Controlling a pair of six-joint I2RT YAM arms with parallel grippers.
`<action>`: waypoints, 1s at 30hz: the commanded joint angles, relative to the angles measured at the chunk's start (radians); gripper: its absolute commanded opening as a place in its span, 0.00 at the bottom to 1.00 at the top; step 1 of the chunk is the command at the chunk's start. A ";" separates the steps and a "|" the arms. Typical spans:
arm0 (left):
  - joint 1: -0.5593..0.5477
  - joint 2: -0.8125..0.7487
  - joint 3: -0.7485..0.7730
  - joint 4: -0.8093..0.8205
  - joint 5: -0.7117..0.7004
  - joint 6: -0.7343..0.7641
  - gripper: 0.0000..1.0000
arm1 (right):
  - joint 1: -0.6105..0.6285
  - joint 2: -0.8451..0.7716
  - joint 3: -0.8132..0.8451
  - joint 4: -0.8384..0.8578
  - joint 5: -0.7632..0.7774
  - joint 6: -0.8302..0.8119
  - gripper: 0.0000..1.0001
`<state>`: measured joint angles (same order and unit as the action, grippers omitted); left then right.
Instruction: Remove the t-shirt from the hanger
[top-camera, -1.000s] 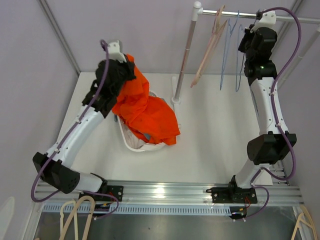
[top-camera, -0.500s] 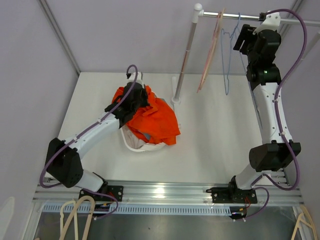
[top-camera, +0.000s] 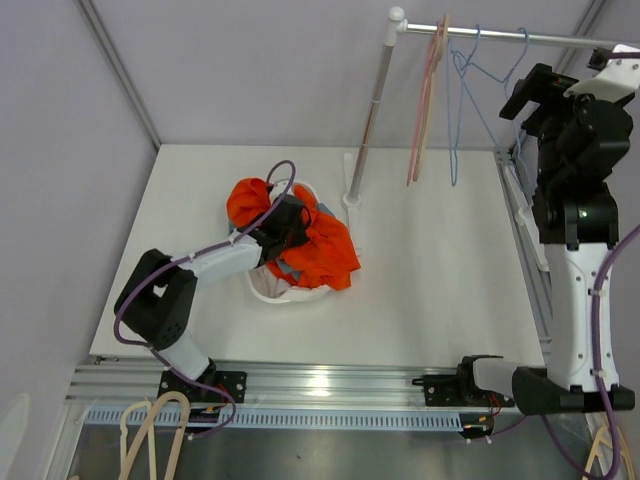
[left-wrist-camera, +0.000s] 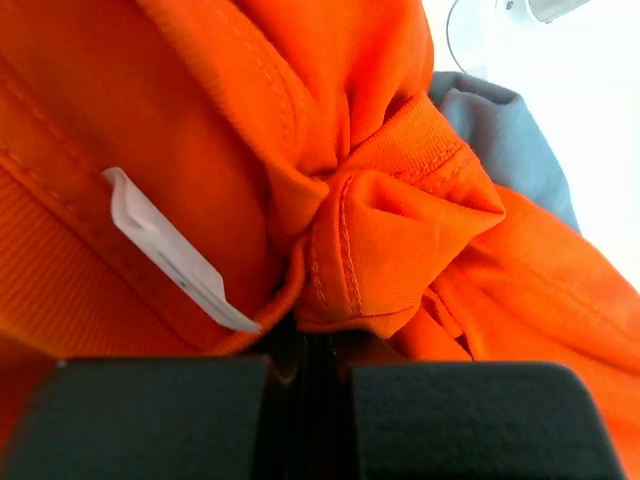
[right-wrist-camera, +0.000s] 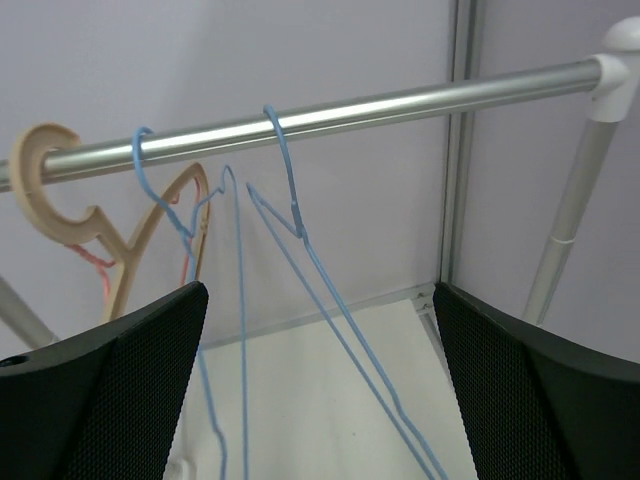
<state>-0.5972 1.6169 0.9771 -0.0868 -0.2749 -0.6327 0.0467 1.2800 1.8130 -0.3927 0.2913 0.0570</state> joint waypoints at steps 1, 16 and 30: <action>-0.001 0.109 0.006 -0.186 0.083 -0.065 0.01 | 0.005 -0.080 -0.037 -0.001 -0.021 0.030 0.99; -0.001 -0.116 0.040 -0.376 -0.067 -0.053 0.24 | 0.010 -0.154 -0.058 -0.121 -0.095 0.070 1.00; -0.013 -0.465 0.172 -0.536 -0.228 0.053 1.00 | 0.038 -0.168 -0.087 -0.158 -0.168 0.092 0.99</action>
<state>-0.6048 1.2400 1.0649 -0.5766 -0.4469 -0.6273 0.0750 1.1267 1.7420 -0.5274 0.1581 0.1390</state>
